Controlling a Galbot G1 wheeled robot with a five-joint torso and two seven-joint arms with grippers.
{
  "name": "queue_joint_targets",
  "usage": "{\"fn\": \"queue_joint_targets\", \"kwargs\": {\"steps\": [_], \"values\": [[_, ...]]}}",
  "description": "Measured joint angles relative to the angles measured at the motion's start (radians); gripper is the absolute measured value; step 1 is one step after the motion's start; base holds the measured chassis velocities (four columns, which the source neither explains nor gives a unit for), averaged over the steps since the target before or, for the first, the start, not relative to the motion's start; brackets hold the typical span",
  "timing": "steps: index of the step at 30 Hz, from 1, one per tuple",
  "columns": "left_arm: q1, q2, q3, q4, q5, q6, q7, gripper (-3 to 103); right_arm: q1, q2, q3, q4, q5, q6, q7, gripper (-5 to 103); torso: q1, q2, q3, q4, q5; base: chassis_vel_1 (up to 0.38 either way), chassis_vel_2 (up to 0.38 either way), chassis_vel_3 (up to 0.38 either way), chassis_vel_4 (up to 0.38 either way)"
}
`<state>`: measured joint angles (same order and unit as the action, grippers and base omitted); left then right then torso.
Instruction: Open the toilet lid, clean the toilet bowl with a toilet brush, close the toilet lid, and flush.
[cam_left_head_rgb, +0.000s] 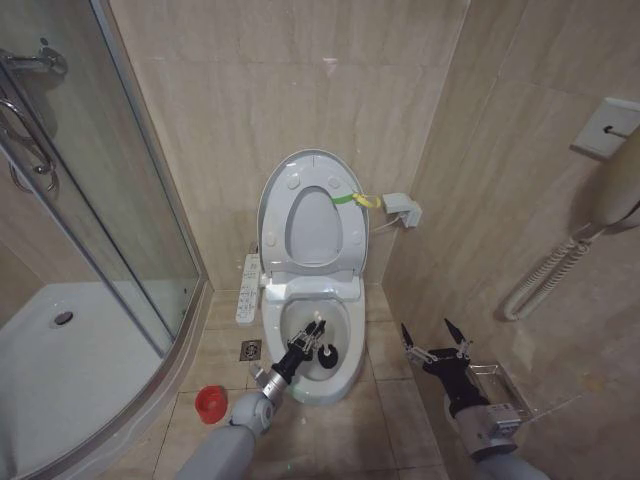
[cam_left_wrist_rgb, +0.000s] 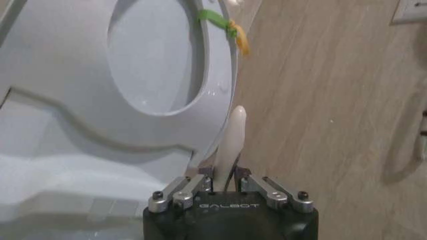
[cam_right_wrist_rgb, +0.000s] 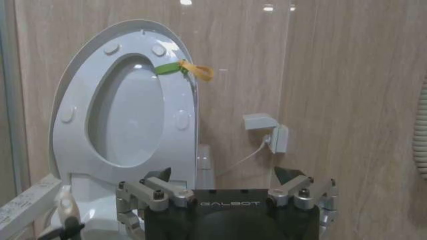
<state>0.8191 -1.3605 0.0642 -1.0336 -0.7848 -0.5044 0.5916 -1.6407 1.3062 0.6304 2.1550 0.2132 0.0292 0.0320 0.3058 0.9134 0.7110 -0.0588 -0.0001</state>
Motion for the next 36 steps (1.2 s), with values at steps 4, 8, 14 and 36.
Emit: {"fn": "queue_joint_targets", "kwargs": {"steps": [4, 8, 14, 36], "values": [[0.011, 0.019, -0.005, -0.065, -0.011, 0.012, -0.014, 19, 0.0, 0.0, 0.0, 0.0, 0.0, 0.0, 0.0, 100, 0.0, 0.0, 0.0, -0.0001, -0.0001, 0.0, 0.0, 0.0, 0.0], [0.017, 0.026, -0.008, -0.077, -0.015, 0.016, -0.016, 19, 0.0, 0.0, 0.0, 0.0, 0.0, 0.0, 0.0, 100, 0.0, 0.0, 0.0, 0.0001, 0.0, 0.0, 0.0, 0.0, 0.0], [0.002, -0.018, -0.027, 0.04, 0.017, -0.006, 0.015, 19, 0.0, 0.0, 0.0, 0.0, 0.0, 0.0, 0.0, 100, 0.0, 0.0, 0.0, 0.0001, 0.0001, 0.0, 0.0, 0.0, 0.0], [0.067, 0.109, -0.063, -0.217, 0.07, 0.015, -0.087, 18, 0.0, 0.0, 0.0, 0.0, 0.0, 0.0, 0.0, 100, 0.0, 0.0, 0.0, 0.0001, 0.0, 0.0, 0.0, 0.0, 0.0]]}}
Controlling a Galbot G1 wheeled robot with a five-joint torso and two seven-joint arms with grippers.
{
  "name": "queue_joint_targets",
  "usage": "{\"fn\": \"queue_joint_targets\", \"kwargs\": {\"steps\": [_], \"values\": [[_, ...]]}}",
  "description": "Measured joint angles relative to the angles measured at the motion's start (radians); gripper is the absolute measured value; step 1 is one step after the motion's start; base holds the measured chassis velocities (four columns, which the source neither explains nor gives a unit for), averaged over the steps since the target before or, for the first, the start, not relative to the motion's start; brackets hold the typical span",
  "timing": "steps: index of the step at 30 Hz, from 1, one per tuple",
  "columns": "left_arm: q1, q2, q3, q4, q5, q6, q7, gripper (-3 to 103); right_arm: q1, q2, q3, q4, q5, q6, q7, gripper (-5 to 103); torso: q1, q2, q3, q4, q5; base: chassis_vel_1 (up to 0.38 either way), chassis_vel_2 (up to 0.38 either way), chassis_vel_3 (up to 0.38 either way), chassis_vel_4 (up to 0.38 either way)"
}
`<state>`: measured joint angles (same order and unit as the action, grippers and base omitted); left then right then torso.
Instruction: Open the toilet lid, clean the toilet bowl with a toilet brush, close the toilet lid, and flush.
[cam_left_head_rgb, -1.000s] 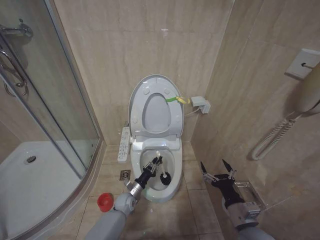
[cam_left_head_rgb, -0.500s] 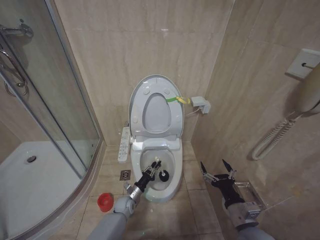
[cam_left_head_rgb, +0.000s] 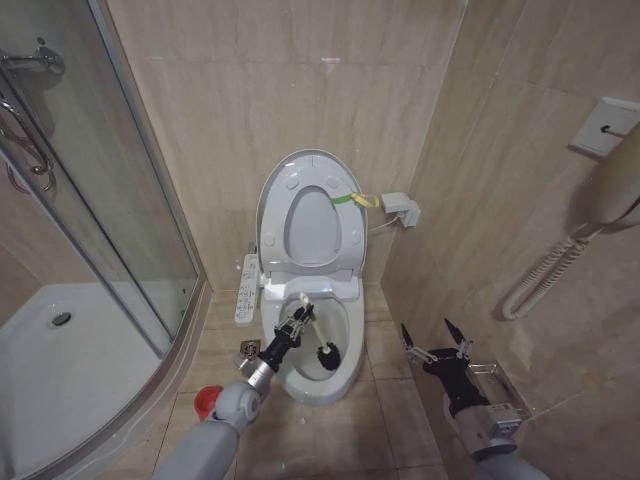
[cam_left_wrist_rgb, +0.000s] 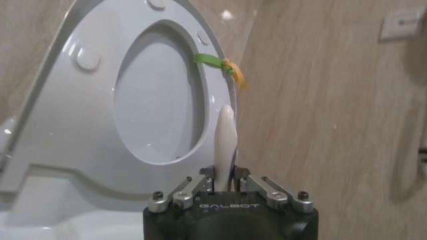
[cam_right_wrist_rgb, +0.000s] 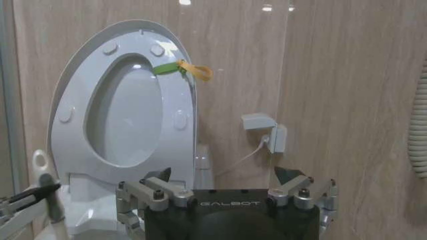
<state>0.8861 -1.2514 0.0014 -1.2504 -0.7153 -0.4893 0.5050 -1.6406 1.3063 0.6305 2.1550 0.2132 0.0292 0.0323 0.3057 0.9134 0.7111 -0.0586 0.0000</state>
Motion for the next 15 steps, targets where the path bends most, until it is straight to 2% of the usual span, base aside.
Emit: {"fn": "queue_joint_targets", "kwargs": {"steps": [15], "values": [[0.065, 0.085, -0.129, -0.077, 0.068, -0.014, -0.013, 18, 0.0, 0.0, 0.0, 0.0, 0.0, 0.0, 0.0, 100, 0.0, 0.0, 0.0, 0.0, -0.0001, 0.0, 0.0, 0.0, 0.0]]}}
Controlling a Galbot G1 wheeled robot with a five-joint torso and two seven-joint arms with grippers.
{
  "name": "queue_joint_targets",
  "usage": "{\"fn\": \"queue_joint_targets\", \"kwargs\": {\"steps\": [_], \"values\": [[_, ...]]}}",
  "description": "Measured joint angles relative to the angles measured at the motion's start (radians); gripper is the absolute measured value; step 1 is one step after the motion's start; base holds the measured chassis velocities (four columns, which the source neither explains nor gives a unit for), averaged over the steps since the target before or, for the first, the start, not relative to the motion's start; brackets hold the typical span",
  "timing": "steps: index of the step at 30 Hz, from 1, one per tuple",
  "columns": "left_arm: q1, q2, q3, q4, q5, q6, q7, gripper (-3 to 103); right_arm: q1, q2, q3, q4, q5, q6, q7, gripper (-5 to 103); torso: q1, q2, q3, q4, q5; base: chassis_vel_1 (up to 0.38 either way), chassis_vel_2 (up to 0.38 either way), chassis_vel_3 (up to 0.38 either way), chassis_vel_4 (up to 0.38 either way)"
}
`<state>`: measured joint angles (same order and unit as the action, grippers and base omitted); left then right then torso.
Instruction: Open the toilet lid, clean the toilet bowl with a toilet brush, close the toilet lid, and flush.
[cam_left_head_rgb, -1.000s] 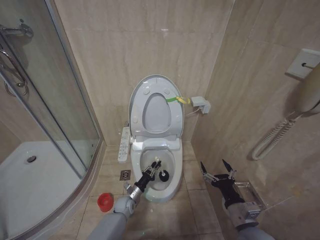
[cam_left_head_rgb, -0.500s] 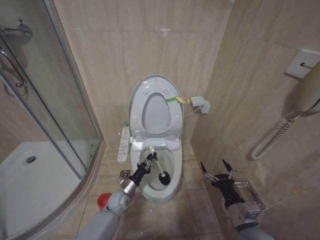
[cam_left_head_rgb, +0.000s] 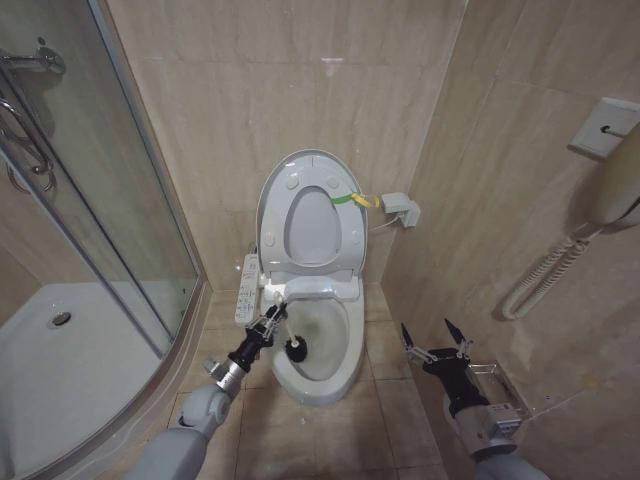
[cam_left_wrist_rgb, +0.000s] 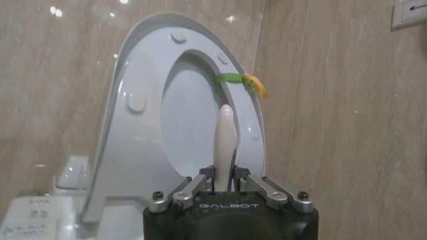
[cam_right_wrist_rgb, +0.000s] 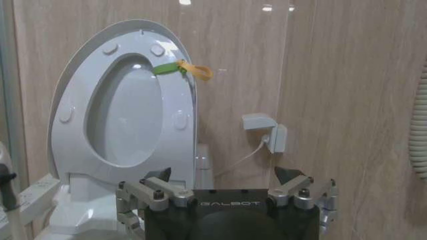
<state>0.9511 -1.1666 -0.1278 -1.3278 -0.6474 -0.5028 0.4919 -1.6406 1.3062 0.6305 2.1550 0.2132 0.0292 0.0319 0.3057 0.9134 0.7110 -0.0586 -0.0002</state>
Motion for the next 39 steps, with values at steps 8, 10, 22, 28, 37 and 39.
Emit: {"fn": "queue_joint_targets", "kwargs": {"steps": [8, 10, 22, 28, 37, 39], "values": [[0.004, 0.023, -0.022, -0.023, 0.015, -0.007, 0.006, 18, 0.0, 0.0, 0.0, 0.0, 0.0, 0.0, 0.0, 100, 0.0, 0.0, 0.0, 0.0, 0.0, 0.0, 0.0, 0.0, 0.0], [-0.001, 0.038, -0.023, -0.041, 0.014, -0.008, 0.007, 18, 0.0, 0.0, 0.0, 0.0, 0.0, 0.0, 0.0, 100, 0.0, 0.0, 0.0, -0.0001, 0.0, 0.0, 0.0, 0.0, 0.0], [0.012, 0.082, -0.036, -0.184, -0.039, 0.017, -0.008, 18, 0.0, 0.0, 0.0, 0.0, 0.0, 0.0, 0.0, 100, 0.0, 0.0, 0.0, -0.0002, 0.0, 0.0, 0.0, 0.0, 0.0], [0.064, 0.106, -0.084, -0.264, -0.066, 0.054, -0.058, 18, 0.0, 0.0, 0.0, 0.0, 0.0, 0.0, 0.0, 100, 0.0, 0.0, 0.0, -0.0001, 0.0001, 0.0, 0.0, 0.0, 0.0], [0.192, 0.118, -0.178, -0.413, -0.033, 0.116, -0.166, 18, 0.0, 0.0, 0.0, 0.0, 0.0, 0.0, 0.0, 100, 0.0, 0.0, 0.0, -0.0001, 0.0001, 0.0, 0.0, 0.0, 0.0], [0.248, 0.126, -0.212, -0.476, 0.002, 0.138, -0.191, 18, 0.0, 0.0, 0.0, 0.0, 0.0, 0.0, 0.0, 100, 0.0, 0.0, 0.0, -0.0001, 0.0, 0.0, 0.0, 0.0, 0.0]]}}
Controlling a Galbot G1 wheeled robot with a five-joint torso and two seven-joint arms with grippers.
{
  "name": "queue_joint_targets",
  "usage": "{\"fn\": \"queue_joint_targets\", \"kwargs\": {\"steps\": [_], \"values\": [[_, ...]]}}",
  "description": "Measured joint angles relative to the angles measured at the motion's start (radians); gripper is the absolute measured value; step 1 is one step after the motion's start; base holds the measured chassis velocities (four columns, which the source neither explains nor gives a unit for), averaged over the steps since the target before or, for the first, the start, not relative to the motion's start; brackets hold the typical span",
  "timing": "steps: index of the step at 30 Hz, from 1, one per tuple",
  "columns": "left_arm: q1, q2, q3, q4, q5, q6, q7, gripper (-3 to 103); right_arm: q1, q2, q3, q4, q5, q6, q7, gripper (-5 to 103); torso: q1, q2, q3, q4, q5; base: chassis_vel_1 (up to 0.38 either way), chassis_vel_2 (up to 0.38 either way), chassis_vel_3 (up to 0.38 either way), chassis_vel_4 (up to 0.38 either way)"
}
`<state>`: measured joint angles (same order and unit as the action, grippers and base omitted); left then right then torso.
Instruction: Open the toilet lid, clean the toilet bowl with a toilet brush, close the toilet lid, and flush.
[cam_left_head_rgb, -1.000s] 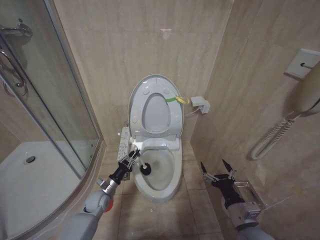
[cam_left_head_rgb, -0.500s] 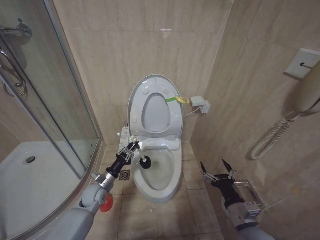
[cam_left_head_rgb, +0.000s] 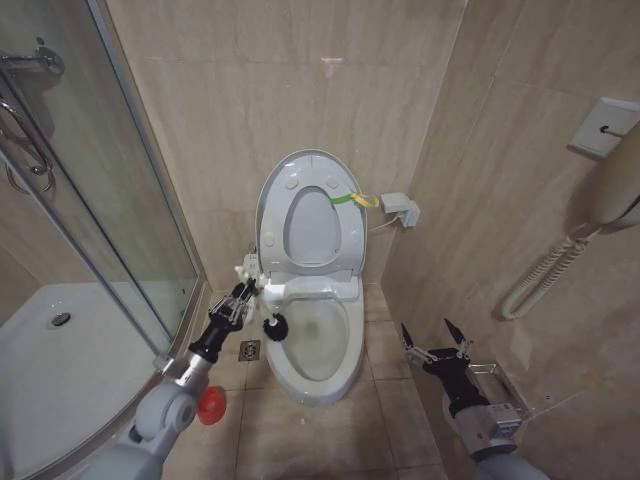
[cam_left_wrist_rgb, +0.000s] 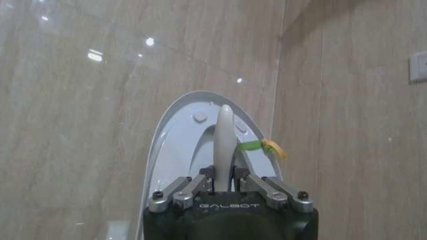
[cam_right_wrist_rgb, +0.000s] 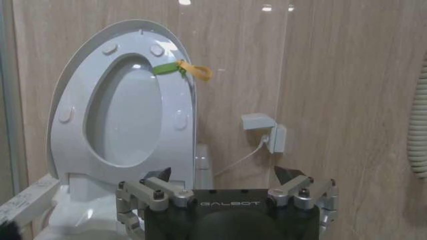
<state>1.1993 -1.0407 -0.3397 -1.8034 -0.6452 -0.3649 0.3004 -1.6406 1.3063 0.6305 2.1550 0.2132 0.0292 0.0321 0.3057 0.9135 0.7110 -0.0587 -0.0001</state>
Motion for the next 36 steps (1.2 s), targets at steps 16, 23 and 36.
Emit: {"fn": "queue_joint_targets", "kwargs": {"steps": [16, 23, 36], "values": [[0.264, -0.068, -0.223, -0.182, 0.148, 0.094, -0.178, 18, 0.0, 0.0, 0.0, 0.0, 0.0, 0.0, 0.0, 100, 0.0, 0.0, 0.0, -0.0001, 0.0001, 0.0, 0.0, 0.0, 0.0], [0.342, -0.122, -0.307, -0.201, 0.181, 0.12, -0.211, 18, 0.0, 0.0, 0.0, 0.0, 0.0, 0.0, 0.0, 100, 0.0, 0.0, 0.0, 0.0, 0.0001, 0.0, 0.0, 0.0, 0.0], [0.352, -0.2, -0.353, -0.025, 0.24, -0.051, -0.169, 18, 0.0, 0.0, 0.0, 0.0, 0.0, 0.0, 0.0, 100, 0.0, 0.0, 0.0, 0.0001, 0.0, 0.0, 0.0, 0.0, 0.0]]}}
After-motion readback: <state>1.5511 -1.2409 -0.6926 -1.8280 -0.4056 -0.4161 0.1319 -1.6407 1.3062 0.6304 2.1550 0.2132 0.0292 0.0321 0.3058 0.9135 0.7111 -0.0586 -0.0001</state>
